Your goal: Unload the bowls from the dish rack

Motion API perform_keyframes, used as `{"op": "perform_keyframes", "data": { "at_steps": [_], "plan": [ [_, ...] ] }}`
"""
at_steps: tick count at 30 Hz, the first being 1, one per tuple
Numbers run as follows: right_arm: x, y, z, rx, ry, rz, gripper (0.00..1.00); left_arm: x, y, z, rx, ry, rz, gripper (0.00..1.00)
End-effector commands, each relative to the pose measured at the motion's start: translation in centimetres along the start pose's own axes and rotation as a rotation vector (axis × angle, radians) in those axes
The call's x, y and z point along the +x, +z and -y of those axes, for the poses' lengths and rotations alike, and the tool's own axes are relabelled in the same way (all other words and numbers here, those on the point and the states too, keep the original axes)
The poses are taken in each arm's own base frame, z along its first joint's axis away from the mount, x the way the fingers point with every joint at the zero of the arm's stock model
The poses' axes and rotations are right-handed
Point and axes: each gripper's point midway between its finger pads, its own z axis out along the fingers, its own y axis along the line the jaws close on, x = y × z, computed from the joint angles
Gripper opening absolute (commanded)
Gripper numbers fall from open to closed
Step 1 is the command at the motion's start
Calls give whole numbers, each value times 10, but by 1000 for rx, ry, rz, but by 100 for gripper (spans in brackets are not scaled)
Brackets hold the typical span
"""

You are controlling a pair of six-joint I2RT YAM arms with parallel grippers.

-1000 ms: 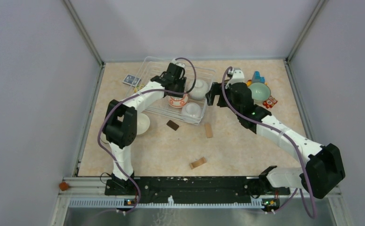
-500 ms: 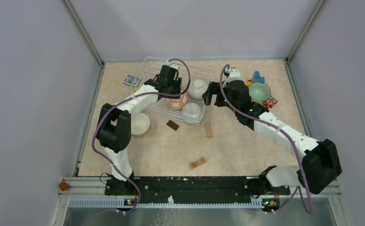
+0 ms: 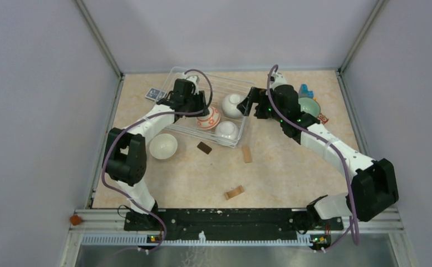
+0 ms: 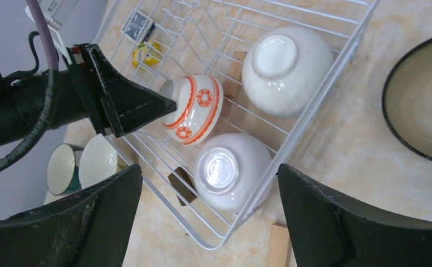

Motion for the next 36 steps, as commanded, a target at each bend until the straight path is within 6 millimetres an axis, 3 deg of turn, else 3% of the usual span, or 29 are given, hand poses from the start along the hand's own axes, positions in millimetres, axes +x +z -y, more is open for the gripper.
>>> {"op": "perform_keyframes", "data": {
  "at_steps": [1,15,20,26,31,36],
  "plan": [
    [-18,8,-36,-144,45,-16,90,-22,-18,18,94,-23,83,40],
    [7,73,-81,-299,125,-203,85,-21,-32,8,158,-104,141,37],
    [21,95,-76,-270,199,-257,84,-18,-34,5,173,-128,148,37],
    [38,115,-71,-258,235,-321,76,-19,-38,-1,230,-181,168,36],
    [56,133,-54,-206,250,-388,76,-17,-35,-1,279,-208,144,35],
    [67,144,-52,-229,306,-430,75,-13,-32,-1,301,-225,131,35]
  ]
}}
